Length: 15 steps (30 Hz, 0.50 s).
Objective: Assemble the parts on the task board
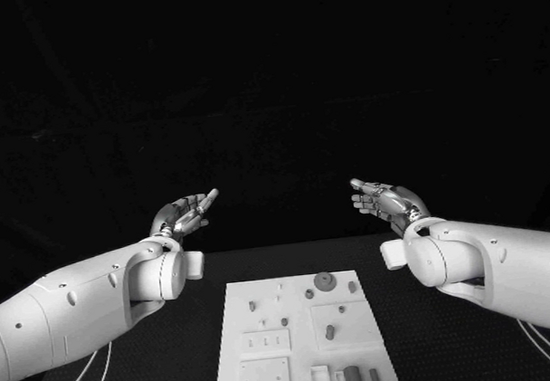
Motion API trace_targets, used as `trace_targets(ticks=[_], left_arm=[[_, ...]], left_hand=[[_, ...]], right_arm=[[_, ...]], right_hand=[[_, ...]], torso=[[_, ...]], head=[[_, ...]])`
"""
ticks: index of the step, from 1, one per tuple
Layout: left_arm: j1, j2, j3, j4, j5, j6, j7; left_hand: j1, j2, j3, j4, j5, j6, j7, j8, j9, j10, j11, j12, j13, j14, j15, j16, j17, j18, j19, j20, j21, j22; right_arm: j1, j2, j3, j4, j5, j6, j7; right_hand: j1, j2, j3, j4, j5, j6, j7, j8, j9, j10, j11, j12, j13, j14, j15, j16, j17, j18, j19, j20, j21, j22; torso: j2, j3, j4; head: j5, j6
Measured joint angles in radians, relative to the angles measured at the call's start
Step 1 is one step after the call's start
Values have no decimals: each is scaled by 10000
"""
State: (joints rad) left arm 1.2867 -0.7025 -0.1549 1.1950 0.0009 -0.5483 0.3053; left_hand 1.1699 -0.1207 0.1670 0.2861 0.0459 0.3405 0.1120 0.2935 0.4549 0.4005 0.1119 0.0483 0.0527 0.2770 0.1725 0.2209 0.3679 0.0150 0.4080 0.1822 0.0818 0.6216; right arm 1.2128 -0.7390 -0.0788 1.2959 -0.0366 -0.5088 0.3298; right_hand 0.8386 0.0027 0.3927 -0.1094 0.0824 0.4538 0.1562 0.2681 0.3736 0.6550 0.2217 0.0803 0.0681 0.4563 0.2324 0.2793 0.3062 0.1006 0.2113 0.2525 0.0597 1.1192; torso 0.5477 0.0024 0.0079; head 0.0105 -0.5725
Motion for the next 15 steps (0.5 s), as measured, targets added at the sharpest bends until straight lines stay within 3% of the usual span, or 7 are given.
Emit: trace_targets(ticks=[3,4,5,7,12,13,15], left_arm=[[275,99,-165,-454,-10,539,-452],[344,123,-202,-569,-14,719,-604],[380,134,-222,-630,-16,837,-701],[414,147,-244,-695,-20,1006,-847],[423,163,-257,-729,-33,1327,-1120],[428,-11,-289,-530,-68,1381,-1147],[441,-483,-338,108,-177,1522,-1153]], left_hand=[[117,-28,18,19,2,99,76,92,134,211,53,24,33,295,41,233,277,0,35,1,46,148],[126,-29,19,19,2,149,126,135,185,345,81,74,53,423,62,337,404,0,60,-24,79,186],[234,-16,19,19,2,232,166,182,245,512,115,111,82,584,96,451,538,-1,77,-41,87,213],[406,13,19,19,2,399,270,299,358,906,202,217,140,935,219,700,831,1,226,-102,187,274],[1182,216,-63,-119,2,1251,436,704,513,2711,577,789,434,2238,482,1393,1221,0,1001,-369,594,481],[1529,295,-130,-186,44,1554,457,792,515,3100,661,946,486,2571,462,1504,1244,0,1258,-437,691,508],[2009,395,-225,-280,134,1969,492,863,498,3586,734,1126,540,3088,435,1663,1280,2,1697,-557,844,531]], right_arm=[[322,78,-142,-553,-168,870,-542],[415,104,-181,-716,-232,1179,-737],[476,119,-208,-821,-280,1404,-874],[560,145,-254,-976,-354,1749,-1091],[731,192,-324,-1276,-550,2593,-1616],[700,375,-311,-1514,-937,2671,-1662],[484,1021,-321,-2558,-2202,2649,-1674]], right_hand=[[247,-18,84,-202,38,170,13,114,52,239,46,87,18,214,69,131,71,10,278,14,63,632],[358,-38,120,-310,40,214,35,160,73,348,61,123,31,325,99,184,97,148,420,13,80,875],[455,-51,165,-404,40,295,29,203,90,437,75,167,40,425,111,233,120,154,535,18,93,1041],[635,-73,236,-574,40,425,31,267,109,603,114,244,54,600,152,325,160,177,743,13,158,1255],[1245,-142,518,-1184,40,977,77,551,190,1349,97,524,120,1320,147,649,283,544,1529,22,238,1624],[1412,-171,610,-1275,39,1136,104,623,210,1570,60,601,136,1547,107,753,328,549,1760,29,297,1673],[1695,-204,709,-1428,39,1368,133,726,239,1885,-12,713,156,1877,12,893,396,771,2099,31,312,1708]], torso=[[1,0,1],[1,1,1],[1,1,1],[1,1,2],[1,1,1],[1,-1,-1],[20,24,41]], head=[[0,0],[0,1],[0,1],[0,1],[1,1],[-1,-4],[3,-105]])
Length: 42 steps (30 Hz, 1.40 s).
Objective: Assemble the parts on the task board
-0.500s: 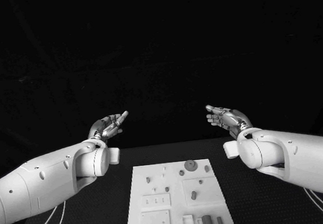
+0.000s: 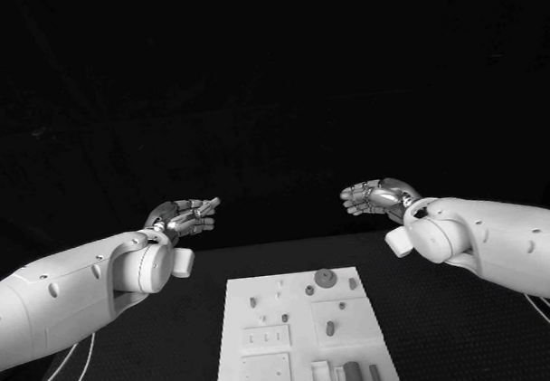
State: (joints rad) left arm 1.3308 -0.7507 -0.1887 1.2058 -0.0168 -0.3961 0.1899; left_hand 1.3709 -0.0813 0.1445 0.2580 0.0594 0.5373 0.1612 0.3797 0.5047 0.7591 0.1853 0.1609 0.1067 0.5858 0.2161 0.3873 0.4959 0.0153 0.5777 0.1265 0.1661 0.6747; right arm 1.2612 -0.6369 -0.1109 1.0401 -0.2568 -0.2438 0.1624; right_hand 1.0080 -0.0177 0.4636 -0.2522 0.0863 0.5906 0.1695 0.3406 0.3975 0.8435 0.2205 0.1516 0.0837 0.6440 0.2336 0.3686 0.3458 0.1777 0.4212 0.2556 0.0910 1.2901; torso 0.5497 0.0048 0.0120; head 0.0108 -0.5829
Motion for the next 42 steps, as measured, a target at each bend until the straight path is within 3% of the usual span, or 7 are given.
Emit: trace_targets(ticks=[2,6,11,19,27,32,42], left_arm=[[-16,-314,-27,106,-133,124,1],[-32,-484,-29,411,-407,322,27],[-11,-649,-10,861,-885,575,76],[-17,-828,-15,1359,-1241,791,133],[-209,-696,-13,1402,-1313,935,152],[-396,-642,-28,1478,-1305,1017,152],[-408,-709,-22,1744,-1299,1106,149]], left_hand=[[602,64,-94,-94,16,414,60,0,-98,457,24,128,3,670,-112,175,35,164,634,-149,177,0],[1688,83,-7,-237,16,1072,158,0,-284,1293,-57,324,36,1937,-451,505,187,466,1744,-411,435,-56],[2733,-109,154,-537,-46,1529,220,0,-459,1704,-231,325,10,2627,-709,581,325,469,2401,-567,439,-248],[2918,-258,29,-411,-45,1701,153,-148,-647,1880,-264,130,-109,2844,-751,461,408,468,2682,-677,316,-474],[2767,-409,-372,75,-45,1720,245,-322,-775,1951,-194,-27,-203,2955,-787,374,524,461,2860,-783,245,-548],[2610,-404,-721,307,-45,1720,245,-380,-821,1988,-157,-145,-248,2990,-752,262,610,452,2898,-820,202,-573],[2570,-364,-839,330,-45,1720,245,-380,-846,1987,-157,-187,-259,3023,-785,223,657,390,2913,-836,201,-582]], right_arm=[[-140,405,-36,-581,-1605,-30,-18],[-153,400,-16,-709,-4588,-40,-39],[-253,459,-8,-640,-7727,68,-147],[-423,796,-12,-449,-10921,516,-504],[-559,1111,-4,-357,-12583,844,-836],[-712,1255,-9,-360,-13158,969,-965],[-760,1349,-3,-280,-13710,1046,-1184]], right_hand=[[310,-60,109,-109,0,293,43,118,36,385,-96,118,32,405,-133,178,97,32,423,-4,79,13],[856,-197,304,-292,0,808,121,289,109,1107,-312,315,97,1231,-435,509,323,396,1287,-5,194,-3],[1262,-362,574,-372,0,1326,202,369,198,1831,-559,426,183,2208,-843,878,679,552,2368,-107,375,-89],[1493,-495,709,-401,-1,1815,283,428,350,2683,-874,465,303,3663,-1512,1402,1387,709,4036,-497,697,-150],[1504,-694,708,-401,-1,2091,216,234,467,3257,-1062,328,457,5047,-2130,2049,2317,706,5732,-1023,1133,-125],[1504,-694,708,-401,-1,2092,215,153,467,3416,-1153,282,516,5487,-2313,2500,2738,706,6301,-1290,1394,71],[1385,-812,662,-385,-2,2195,111,0,471,4247,-1442,465,959,6021,-2659,3625,3526,703,7176,-1666,2057,192]], torso=[[21,14,46],[80,72,119],[165,128,221],[369,206,420],[624,178,575],[778,151,661],[1042,111,799]], head=[[9,-87],[2,-228],[-11,-321],[-130,-480],[-353,-698],[-479,-695],[-632,-620]])
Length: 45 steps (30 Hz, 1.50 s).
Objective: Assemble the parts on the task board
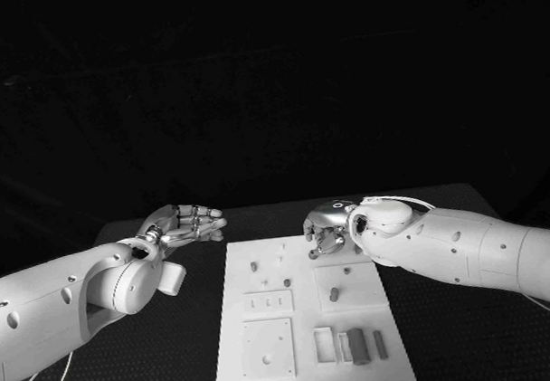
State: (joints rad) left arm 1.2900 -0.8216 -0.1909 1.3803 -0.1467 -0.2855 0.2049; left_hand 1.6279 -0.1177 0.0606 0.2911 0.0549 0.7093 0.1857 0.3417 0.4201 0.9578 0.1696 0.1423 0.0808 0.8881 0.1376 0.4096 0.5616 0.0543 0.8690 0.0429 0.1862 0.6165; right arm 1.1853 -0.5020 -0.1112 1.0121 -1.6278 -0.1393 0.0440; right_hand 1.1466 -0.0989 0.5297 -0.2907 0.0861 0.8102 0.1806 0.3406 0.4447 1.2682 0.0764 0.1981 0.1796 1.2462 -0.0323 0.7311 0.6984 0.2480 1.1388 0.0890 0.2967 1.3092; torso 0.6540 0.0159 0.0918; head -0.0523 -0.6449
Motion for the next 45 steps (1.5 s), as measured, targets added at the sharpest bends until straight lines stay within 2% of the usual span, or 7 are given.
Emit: trace_targets(ticks=[7,12,18,25,30,39,45], left_arm=[[0,-74,0,64,2,23,-1],[0,-95,0,71,2,33,-2],[0,-117,0,104,3,42,-2],[0,-124,2,89,3,58,-2],[1,-133,3,67,3,66,-7],[3,-160,4,86,4,79,-14],[2,-160,4,87,8,88,-16]], left_hand=[[-28,29,-45,-22,0,0,0,-41,-9,0,0,0,-9,0,0,0,14,-5,-1,0,0,1],[-37,37,-71,4,0,0,0,-57,-10,0,0,0,-9,0,0,-39,24,-16,35,-35,-36,1],[-37,37,-70,4,0,0,0,-57,-20,0,0,-41,-18,0,0,-39,34,-25,35,-35,-36,-7],[-72,72,-99,-23,0,0,0,-57,-20,0,0,-41,-21,0,0,-63,47,-31,35,-35,-36,-7],[-71,72,-125,3,0,0,0,-57,-30,0,0,-41,-28,-1,0,-77,50,-36,34,-35,-36,-7],[-158,78,-152,-24,0,0,-1,-98,-51,-1,0,-80,-41,-1,0,-116,73,-81,34,-35,-74,-17],[-174,95,-178,2,1,0,-1,-97,-53,0,0,-117,-41,-1,1,-116,84,-83,34,-35,-73,-16]], right_arm=[[-17,-44,0,115,-301,-9,-171],[-17,-96,0,214,-453,1,-295],[-16,-94,4,157,-566,49,-403],[-112,31,13,-189,-582,114,-425],[-201,80,-1,-410,-558,126,-425],[-206,108,15,-441,-495,120,-391],[-189,111,39,-448,-467,123,-372]], right_hand=[[-64,-146,-116,1,0,50,-130,-237,23,591,-276,780,1496,174,-210,1592,896,-73,519,-374,1107,-1],[-109,-190,-125,10,0,19,-236,-453,41,524,-392,1679,3395,93,-327,2602,1302,38,543,-488,2061,-1],[-117,-198,-125,10,-1,31,-320,-648,-4,351,-513,3042,5700,108,-462,3974,1927,-6,617,-767,3313,-2],[-194,-182,-51,24,-1,31,-320,-728,-17,217,-479,3568,6713,82,-487,4562,2068,-70,547,-840,3999,-3],[-267,-128,-19,49,-1,63,-352,-728,-17,217,-479,3702,6979,81,-487,4764,2106,-22,541,-845,4231,-4],[-370,-25,25,44,-1,165,-454,-728,29,310,-571,3908,7275,130,-536,5150,2224,-19,568,-928,4569,-5],[-466,72,60,24,-1,415,-521,-695,64,454,-640,4090,7474,216,-621,5430,2341,-18,656,-1015,4797,-5]], torso=[[157,-8,99],[229,-20,135],[305,-24,156],[382,-14,172],[428,0,199],[514,17,262],[556,22,268]], head=[[-66,41],[-132,59],[-186,80],[-218,86],[-208,118],[-221,136],[-233,131]])
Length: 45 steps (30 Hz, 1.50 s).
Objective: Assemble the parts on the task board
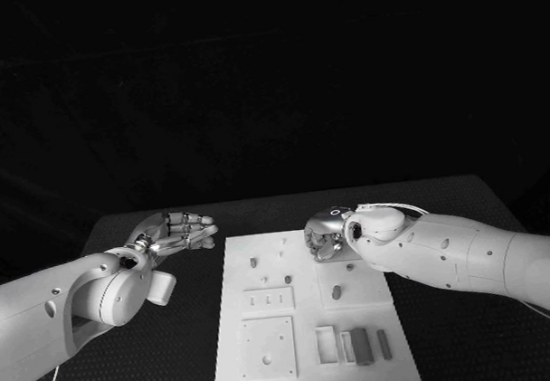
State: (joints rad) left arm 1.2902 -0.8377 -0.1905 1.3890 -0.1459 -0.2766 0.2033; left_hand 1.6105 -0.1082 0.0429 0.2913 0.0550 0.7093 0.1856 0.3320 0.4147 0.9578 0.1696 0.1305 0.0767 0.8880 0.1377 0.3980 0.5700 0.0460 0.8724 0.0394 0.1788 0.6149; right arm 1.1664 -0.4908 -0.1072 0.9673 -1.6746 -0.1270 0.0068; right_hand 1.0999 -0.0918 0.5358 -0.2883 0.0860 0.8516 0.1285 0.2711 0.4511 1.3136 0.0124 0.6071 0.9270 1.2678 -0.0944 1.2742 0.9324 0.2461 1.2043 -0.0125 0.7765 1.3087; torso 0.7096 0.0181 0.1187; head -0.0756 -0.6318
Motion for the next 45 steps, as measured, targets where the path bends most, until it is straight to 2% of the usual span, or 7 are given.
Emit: trace_targets(ticks=[4,8,12,20,22,33,45], left_arm=[[0,10,0,-18,3,9,-2],[0,10,0,-19,5,21,-3],[0,7,0,-26,6,30,-7],[0,3,0,-32,8,57,-11],[0,2,0,-32,8,67,-11],[0,0,-1,-32,10,101,-21],[0,-4,-1,-38,11,115,-27]], left_hand=[[-30,30,0,0,0,0,0,0,-7,0,0,0,0,0,0,0,13,0,0,0,0,0],[-63,62,0,0,0,0,0,0,-6,0,0,0,-9,0,0,-39,24,-2,0,0,0,-1],[-69,69,0,0,0,0,0,0,-15,0,0,0,-9,0,0,-39,25,-3,0,0,1,-8],[-228,17,-31,31,0,0,0,-38,-26,0,0,-52,-8,0,0,-88,52,-4,-1,0,-38,-7],[-228,17,-31,31,0,0,0,-38,-26,0,0,-52,-18,0,0,-88,53,-4,-1,0,-38,-7],[-267,-23,-60,4,0,-37,36,-38,-37,0,0,-108,-27,0,0,-147,79,-5,-1,1,-38,-16],[-267,-22,-59,3,0,-36,36,-38,-37,0,0,-108,-26,0,0,-147,91,-7,-1,1,-76,-15]], right_arm=[[2,-2,9,-1,17,-2,16],[2,-15,11,2,32,-2,36],[6,-23,13,2,44,-2,43],[17,-49,22,6,64,-5,64],[19,-61,24,16,69,-5,68],[28,-140,30,67,82,-48,70],[34,-205,34,87,83,-111,63]], right_hand=[[-89,97,28,28,0,139,-24,32,28,36,-36,48,81,6,-6,68,36,1,-11,-43,61,-1],[-92,359,96,15,0,262,-76,85,58,125,-54,116,178,41,-40,221,88,0,-54,-89,116,-1],[-73,419,124,-13,0,286,-99,86,70,125,-54,116,208,41,-41,249,96,-1,-54,-89,155,-1],[-75,416,124,-13,-1,304,-116,113,86,160,-90,195,272,41,-41,347,128,-1,-54,-88,236,-2],[-144,348,124,-13,-1,304,-116,113,78,160,-90,194,294,41,-40,347,131,0,-54,-88,268,-2],[-297,59,152,15,-7,-122,78,-188,16,167,-1,194,360,4,-4,393,130,1,-91,-122,348,-3],[-297,59,152,15,-7,-127,79,-237,-111,176,39,193,387,4,-4,420,129,0,-92,-120,348,-3]], torso=[[12,2,-1],[18,2,0],[25,2,1],[47,8,2],[50,8,2],[74,15,1],[91,20,-3]], head=[[-6,-21],[-16,-35],[-24,-38],[-28,-8],[-35,0],[-51,42],[-74,74]])
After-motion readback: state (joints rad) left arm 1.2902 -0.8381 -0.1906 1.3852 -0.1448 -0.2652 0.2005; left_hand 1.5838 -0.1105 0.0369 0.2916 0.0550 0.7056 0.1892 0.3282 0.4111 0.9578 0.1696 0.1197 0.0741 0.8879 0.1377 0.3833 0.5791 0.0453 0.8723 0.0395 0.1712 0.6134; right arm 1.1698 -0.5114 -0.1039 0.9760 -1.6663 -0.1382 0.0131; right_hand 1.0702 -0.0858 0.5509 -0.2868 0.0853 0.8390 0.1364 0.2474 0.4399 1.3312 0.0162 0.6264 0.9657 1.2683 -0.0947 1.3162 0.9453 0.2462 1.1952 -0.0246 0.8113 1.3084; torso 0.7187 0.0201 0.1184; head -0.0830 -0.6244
